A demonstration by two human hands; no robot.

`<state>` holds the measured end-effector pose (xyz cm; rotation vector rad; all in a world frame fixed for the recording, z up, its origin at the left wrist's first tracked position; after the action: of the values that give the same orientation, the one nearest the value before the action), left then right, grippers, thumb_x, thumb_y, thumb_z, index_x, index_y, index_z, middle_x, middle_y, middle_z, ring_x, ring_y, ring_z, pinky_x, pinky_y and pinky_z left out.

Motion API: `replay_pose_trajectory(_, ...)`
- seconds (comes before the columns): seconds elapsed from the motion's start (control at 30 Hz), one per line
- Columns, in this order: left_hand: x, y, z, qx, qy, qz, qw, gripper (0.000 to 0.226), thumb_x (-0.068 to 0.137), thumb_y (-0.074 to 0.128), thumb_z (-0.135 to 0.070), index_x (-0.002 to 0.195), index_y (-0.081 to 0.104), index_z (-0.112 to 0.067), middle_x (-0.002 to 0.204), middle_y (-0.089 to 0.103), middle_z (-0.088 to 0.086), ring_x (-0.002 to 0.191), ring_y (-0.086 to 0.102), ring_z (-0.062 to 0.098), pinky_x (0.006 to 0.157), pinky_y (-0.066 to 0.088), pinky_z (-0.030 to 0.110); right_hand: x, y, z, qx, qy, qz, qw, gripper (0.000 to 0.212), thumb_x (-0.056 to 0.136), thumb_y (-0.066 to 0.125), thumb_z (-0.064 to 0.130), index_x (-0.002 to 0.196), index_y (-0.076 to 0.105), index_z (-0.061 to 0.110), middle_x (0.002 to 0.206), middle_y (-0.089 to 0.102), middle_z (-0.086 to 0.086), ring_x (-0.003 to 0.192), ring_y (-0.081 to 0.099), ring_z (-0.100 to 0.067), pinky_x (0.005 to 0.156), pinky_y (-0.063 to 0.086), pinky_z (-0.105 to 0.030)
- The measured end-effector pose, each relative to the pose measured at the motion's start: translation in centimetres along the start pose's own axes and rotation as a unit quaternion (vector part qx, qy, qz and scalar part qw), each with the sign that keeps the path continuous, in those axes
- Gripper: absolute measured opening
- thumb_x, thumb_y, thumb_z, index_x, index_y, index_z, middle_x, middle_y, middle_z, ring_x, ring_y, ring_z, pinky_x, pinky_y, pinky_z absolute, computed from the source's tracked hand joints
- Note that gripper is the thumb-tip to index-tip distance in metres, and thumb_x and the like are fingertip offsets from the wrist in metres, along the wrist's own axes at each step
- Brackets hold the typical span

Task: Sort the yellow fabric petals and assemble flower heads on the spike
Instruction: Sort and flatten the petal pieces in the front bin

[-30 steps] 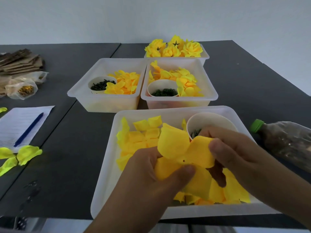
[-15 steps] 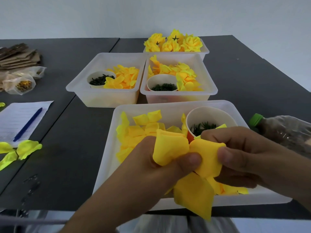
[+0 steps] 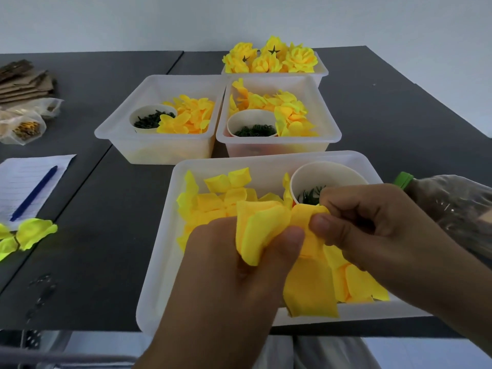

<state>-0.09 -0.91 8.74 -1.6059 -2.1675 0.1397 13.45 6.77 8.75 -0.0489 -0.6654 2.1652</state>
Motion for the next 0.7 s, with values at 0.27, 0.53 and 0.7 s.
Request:
replay_pose_trajectory(0.27, 1.0, 0.8, 0.2, -0.022, 0.004, 0.049, 0.999, 0.03, 0.081, 0.061, -0.048, 0.084, 0.063, -0.018, 0.063, 0.063, 0.003, 0.057, 0.061, 0.018, 0.05, 0.053, 0.039, 0.0, 2.5, -1.8, 0.188, 0.122, 0.077, 0.972, 0.054, 0.079, 0.058, 0.058, 0.074, 0.053, 0.004, 0.051, 0.047, -0.009, 0.042, 0.042, -0.021, 0.045, 0.042, -0.025)
replay_pose_trajectory(0.53, -0.1, 1.7, 2.3, -0.25, -0.119, 0.07, 0.958, 0.014, 0.075, 0.075, -0.03, 0.082, 0.069, -0.019, 0.084, 0.07, 0.015, 0.074, 0.073, 0.022, 0.053, 0.059, 0.031, -0.6, 3.7, -1.8, 0.292, 0.156, 0.104, 0.938, 0.062, 0.079, 0.068, 0.047, 0.085, 0.045, -0.01, 0.069, 0.034, -0.038, 0.066, 0.039, -0.029, 0.056, 0.037, -0.028)
replay_pose_trajectory(0.7, -0.1, 2.1, 2.2, -0.131, -0.07, 0.12, 0.982, 0.02, 0.082, 0.065, -0.044, 0.076, 0.067, -0.025, 0.062, 0.06, -0.002, 0.054, 0.057, 0.01, 0.047, 0.047, 0.023, -1.6, 2.9, 0.6, 0.136, 0.01, 0.008, 0.991, 0.051, 0.088, 0.048, 0.055, 0.062, 0.052, 0.011, 0.049, 0.035, 0.008, 0.046, 0.034, -0.002, 0.045, 0.031, -0.014)
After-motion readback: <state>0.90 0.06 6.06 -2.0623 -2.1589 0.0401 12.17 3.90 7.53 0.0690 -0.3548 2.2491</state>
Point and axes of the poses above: each hand's wrist, its own x-axis towards the middle knuckle, its own y-axis out of the palm, z = x × y, the point moved 7 cm from there along x, towards the middle knuckle
